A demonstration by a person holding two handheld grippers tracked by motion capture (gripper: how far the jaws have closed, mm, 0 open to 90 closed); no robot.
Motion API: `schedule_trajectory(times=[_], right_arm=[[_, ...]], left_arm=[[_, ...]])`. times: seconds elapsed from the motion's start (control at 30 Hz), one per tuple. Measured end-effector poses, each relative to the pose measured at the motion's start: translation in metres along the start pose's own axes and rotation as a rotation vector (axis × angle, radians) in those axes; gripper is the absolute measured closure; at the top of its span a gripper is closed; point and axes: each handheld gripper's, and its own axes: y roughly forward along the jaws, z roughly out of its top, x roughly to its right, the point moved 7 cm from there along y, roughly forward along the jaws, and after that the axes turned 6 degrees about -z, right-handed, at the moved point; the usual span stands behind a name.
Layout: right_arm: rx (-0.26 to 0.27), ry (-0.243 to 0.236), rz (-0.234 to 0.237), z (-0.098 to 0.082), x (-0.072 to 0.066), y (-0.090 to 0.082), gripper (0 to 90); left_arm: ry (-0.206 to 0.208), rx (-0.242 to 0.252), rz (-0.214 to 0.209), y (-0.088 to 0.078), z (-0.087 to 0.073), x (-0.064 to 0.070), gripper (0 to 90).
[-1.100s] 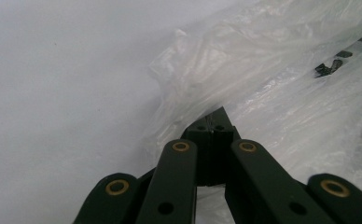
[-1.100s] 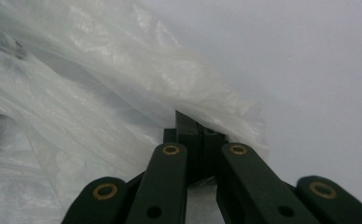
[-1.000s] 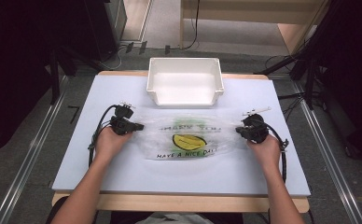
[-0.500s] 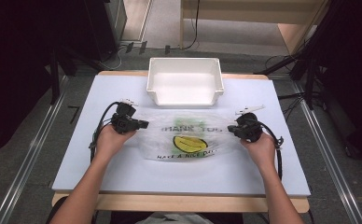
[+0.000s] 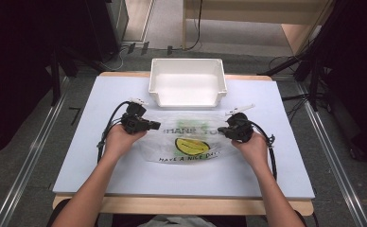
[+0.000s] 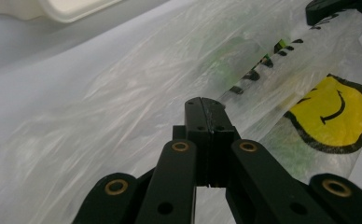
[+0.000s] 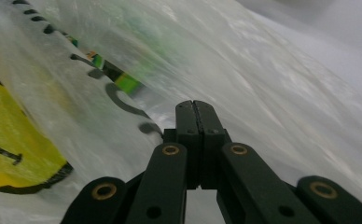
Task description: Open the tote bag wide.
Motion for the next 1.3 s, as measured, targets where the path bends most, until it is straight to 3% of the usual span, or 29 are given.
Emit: schedule_trajectory(times=[0.07,0.13,0.23,0.33,0.47,0.73,0.8,0.87,0.97,1.1,1.3], right_arm=[[-0.008,-0.028,0.006,-0.001,-0.005,0.002,90.0],[-0.015,-0.025,0.01,-0.001,-0.008,0.002,90.0],[-0.024,-0.039,0.033,-0.005,-0.016,0.001,90.0],[-0.04,-0.049,0.04,-0.01,-0.019,0.003,90.0],[-0.037,-0.039,0.021,-0.008,-0.013,0.005,90.0],[-0.024,-0.029,-0.017,0.01,0.0,0.012,90.0],[-0.035,-0.019,-0.003,0.012,-0.001,0.014,90.0],[-0.049,-0.037,-0.002,0.013,-0.006,0.014,90.0],[-0.074,-0.04,0.034,0.012,-0.013,0.019,90.0],[-0.11,-0.056,0.027,0.008,-0.014,0.028,90.0],[-0.071,-0.026,0.017,0.016,-0.007,0.03,90.0]], left_arm=[[0.014,-0.008,0.002,0.007,0.001,0.004,90.0],[0.012,-0.003,0.002,0.009,0.002,0.005,90.0],[-0.002,0.011,-0.007,0.015,0.005,0.004,90.0],[-0.018,-0.006,-0.028,0.022,0.004,0.003,90.0],[-0.006,-0.052,-0.018,0.029,-0.002,0.004,90.0],[0.009,-0.062,-0.01,0.033,-0.004,0.007,89.4],[0.012,-0.054,-0.009,0.033,-0.005,0.006,89.6],[0.005,-0.046,-0.008,0.034,-0.004,0.005,89.9],[0.005,-0.038,-0.023,0.036,-0.004,0.007,90.0],[0.019,-0.06,-0.015,0.039,-0.008,0.009,90.0],[0.013,-0.069,-0.021,0.043,-0.011,0.008,90.0]])
